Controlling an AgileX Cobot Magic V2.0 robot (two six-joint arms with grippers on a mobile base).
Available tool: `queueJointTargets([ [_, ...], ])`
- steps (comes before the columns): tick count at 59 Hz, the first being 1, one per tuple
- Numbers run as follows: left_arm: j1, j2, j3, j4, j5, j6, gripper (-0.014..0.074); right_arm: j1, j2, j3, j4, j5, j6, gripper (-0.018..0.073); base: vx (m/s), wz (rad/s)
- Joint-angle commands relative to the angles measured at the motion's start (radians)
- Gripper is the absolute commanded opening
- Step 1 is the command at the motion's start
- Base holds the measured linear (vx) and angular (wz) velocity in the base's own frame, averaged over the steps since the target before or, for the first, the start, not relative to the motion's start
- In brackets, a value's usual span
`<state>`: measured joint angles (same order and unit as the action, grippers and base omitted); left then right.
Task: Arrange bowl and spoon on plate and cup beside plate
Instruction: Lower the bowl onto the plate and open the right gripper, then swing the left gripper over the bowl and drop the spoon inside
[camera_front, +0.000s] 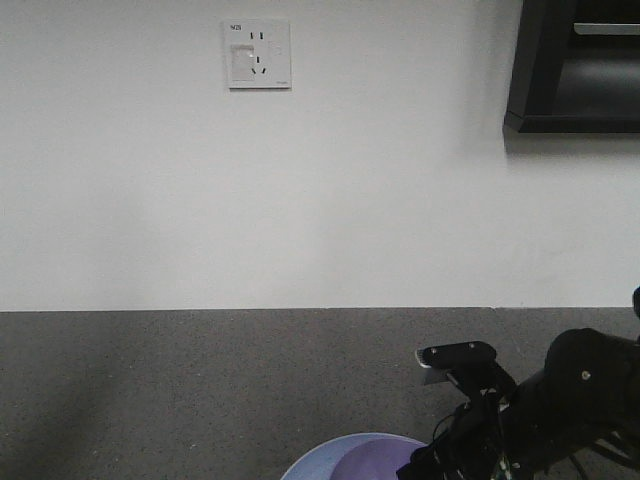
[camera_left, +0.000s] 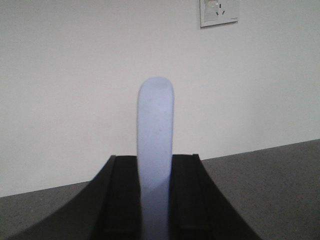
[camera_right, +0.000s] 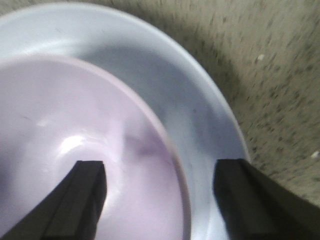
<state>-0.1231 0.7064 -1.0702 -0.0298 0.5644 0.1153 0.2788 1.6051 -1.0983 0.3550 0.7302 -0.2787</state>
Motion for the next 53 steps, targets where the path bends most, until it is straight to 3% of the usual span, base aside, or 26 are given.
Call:
queueJointTargets([
  [1, -0.007, 0.003, -0.022, -0.003, -0.08, -0.001, -0.0006, -0.002, -0.099, -0.06, 0.007, -0.045, -0.038, 0.0545, 0.0, 0.0],
  [17, -0.007, 0.004, -0.022, -0.003, -0.087, 0.0, -0.0006, -0.002, -0.337, -0.105, 0.008, -0.062, -0.047, 0.0545, 0.0, 0.0],
  [25, -0.007, 0.018, -0.022, -0.011, -0.085, 0.018, -0.0003, -0.002, -0.523, -0.07, -0.004, -0.186, -0.042, 0.0545, 0.0, 0.0],
  [31, -0.007, 0.043, -0.022, -0.052, -0.077, 0.032, -0.0003, -0.004, -0.697, 0.004, -0.073, -0.27, -0.02, 0.0545, 0.0, 0.0],
  [37, -0.007, 0.067, -0.022, -0.182, -0.078, 0.112, -0.0003, -0.006, -0.857, 0.103, -0.18, -0.235, 0.098, 0.0545, 0.0, 0.0],
  [42, -0.007, 0.092, -0.022, -0.344, -0.078, 0.257, -0.0003, -0.006, -0.986, 0.18, -0.265, -0.198, 0.247, 0.0545, 0.0, 0.0],
  [47, -0.007, 0.14, -0.022, -0.56, -0.078, 0.441, -0.0003, -0.004, -1.089, 0.238, -0.362, -0.194, 0.372, 0.0545, 0.0, 0.0],
  [53, -0.03, 0.223, -0.022, -0.904, -0.067, 0.67, -0.0003, -0.004, -1.2, 0.289, -0.461, -0.182, 0.492, 0.0545, 0.0, 0.0],
])
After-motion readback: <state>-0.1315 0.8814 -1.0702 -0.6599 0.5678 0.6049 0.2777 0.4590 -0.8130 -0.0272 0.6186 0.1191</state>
